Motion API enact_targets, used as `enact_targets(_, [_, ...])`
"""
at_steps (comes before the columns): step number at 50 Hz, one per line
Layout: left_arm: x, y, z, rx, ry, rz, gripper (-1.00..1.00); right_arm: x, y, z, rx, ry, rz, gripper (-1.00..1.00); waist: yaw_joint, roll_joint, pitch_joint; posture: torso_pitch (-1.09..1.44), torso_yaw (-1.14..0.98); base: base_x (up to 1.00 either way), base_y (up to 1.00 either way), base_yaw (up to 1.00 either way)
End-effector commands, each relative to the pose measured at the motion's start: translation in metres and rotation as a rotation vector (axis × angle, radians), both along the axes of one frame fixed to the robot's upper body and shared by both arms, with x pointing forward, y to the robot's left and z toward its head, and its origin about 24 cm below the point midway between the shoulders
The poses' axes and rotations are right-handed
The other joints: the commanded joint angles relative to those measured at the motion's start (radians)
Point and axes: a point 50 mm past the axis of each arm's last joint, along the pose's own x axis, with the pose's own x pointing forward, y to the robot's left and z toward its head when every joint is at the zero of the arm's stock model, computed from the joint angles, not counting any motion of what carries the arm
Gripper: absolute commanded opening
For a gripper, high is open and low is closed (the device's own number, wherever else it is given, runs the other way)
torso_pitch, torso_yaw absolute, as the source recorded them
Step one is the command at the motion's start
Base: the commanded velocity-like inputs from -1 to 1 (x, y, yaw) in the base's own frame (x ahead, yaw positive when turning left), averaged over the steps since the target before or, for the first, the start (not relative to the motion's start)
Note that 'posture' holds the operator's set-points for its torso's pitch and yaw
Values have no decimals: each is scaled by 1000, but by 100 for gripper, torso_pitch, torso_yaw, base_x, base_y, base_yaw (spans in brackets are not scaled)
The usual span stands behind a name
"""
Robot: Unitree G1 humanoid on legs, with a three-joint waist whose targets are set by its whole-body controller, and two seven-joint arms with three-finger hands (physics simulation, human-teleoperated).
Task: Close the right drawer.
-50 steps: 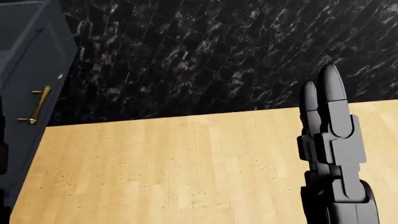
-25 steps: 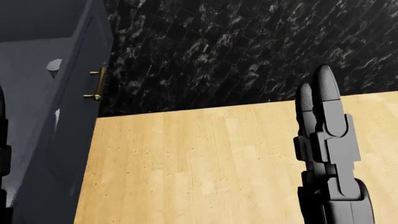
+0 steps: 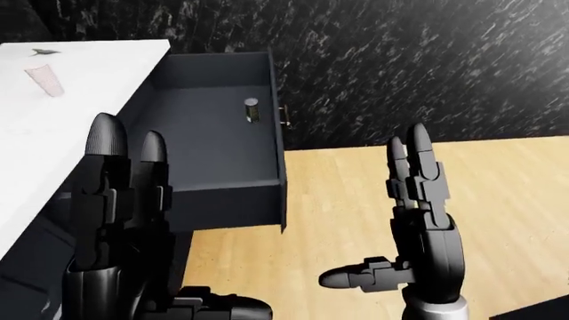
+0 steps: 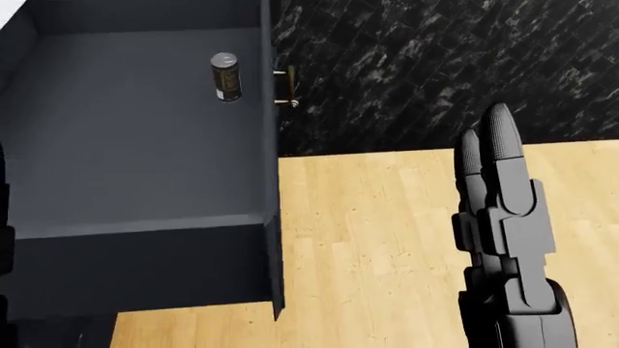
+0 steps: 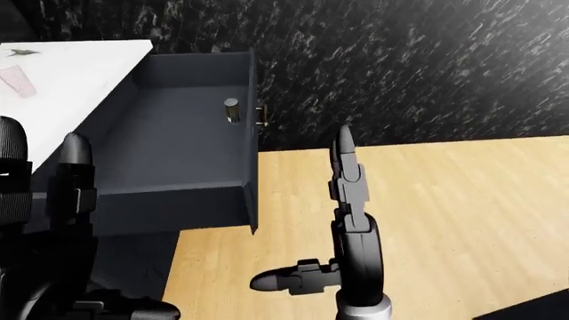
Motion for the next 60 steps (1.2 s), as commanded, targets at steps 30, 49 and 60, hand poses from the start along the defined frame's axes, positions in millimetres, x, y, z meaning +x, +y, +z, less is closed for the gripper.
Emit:
enact_targets(30, [-6, -1, 6, 9, -47, -3, 100, -4, -1, 9, 16, -61, -1, 100, 58, -23, -3, 0, 0, -1, 13, 0])
enact_targets(49, [-5, -1, 6, 8, -46, 1, 100, -4, -2, 9, 13, -63, -6, 100, 17, 120, 1, 0, 0, 31, 0, 0])
enact_targets(60, [-4, -1, 6, 6, -42, 2, 100, -4, -2, 10, 14, -63, -7, 100, 51, 31, 5, 0, 0, 42, 0, 0])
